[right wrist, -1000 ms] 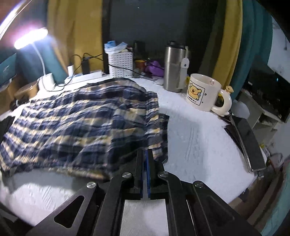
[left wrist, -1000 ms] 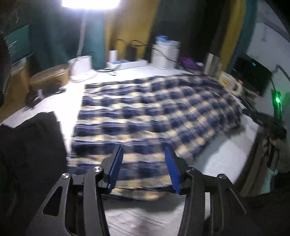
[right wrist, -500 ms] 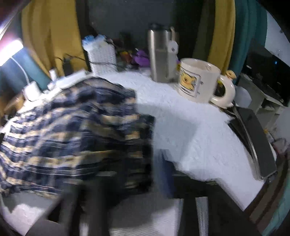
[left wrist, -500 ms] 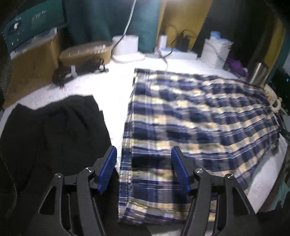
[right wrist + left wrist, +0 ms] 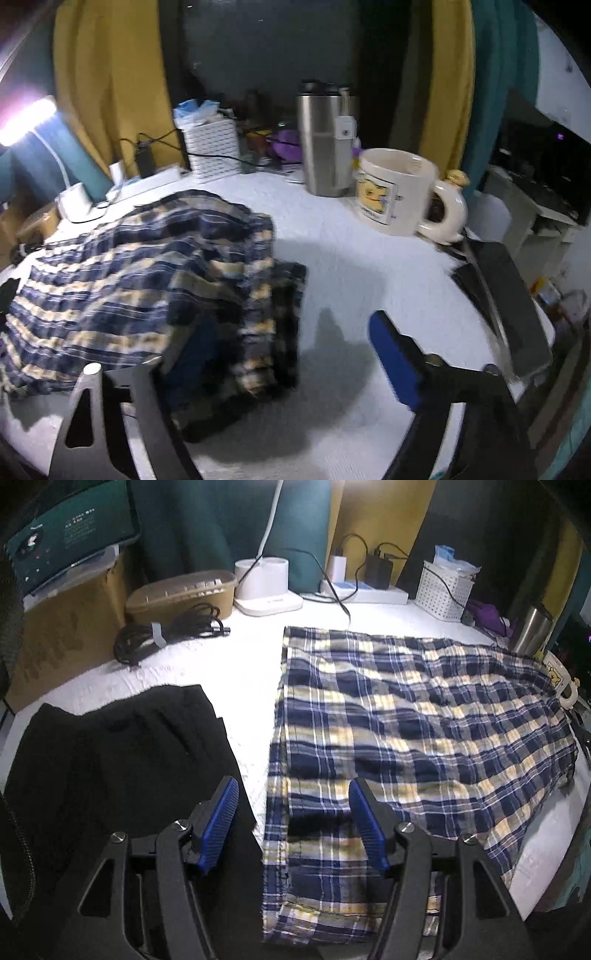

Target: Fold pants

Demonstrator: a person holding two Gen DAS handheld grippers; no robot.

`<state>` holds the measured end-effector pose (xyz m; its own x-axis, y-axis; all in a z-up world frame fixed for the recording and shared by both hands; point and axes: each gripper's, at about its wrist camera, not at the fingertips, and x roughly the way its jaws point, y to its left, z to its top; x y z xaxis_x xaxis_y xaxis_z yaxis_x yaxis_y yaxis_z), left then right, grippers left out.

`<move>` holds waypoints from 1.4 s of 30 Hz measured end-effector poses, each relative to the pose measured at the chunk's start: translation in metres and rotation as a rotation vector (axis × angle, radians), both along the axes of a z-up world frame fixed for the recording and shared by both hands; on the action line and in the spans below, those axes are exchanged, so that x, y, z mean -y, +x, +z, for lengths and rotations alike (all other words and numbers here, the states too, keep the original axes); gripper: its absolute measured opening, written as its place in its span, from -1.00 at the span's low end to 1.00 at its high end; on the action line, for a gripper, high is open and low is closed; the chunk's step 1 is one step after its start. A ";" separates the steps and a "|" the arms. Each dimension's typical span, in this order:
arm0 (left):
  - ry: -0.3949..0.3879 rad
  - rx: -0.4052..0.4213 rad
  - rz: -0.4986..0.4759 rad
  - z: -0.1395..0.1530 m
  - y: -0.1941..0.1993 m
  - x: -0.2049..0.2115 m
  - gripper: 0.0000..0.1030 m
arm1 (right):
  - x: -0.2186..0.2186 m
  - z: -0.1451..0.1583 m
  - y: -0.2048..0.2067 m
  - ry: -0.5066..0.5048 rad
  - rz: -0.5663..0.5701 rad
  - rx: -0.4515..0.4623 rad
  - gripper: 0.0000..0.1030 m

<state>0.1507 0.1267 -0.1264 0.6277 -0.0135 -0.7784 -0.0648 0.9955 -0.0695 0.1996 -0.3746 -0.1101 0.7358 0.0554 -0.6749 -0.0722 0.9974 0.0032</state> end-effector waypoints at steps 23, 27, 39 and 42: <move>0.008 0.013 -0.056 0.007 -0.006 0.019 0.21 | -0.026 -0.031 0.031 0.095 0.175 -0.118 -0.68; 0.024 0.026 -0.062 0.011 -0.009 0.021 0.21 | -0.024 -0.001 0.015 0.089 0.193 -0.007 -0.87; 0.068 0.052 -0.078 0.026 -0.011 0.030 0.21 | -0.017 0.043 -0.043 0.129 0.260 0.094 -0.87; 0.049 0.043 -0.137 0.024 -0.014 0.045 0.21 | -0.011 0.030 -0.049 0.127 0.240 0.053 -0.87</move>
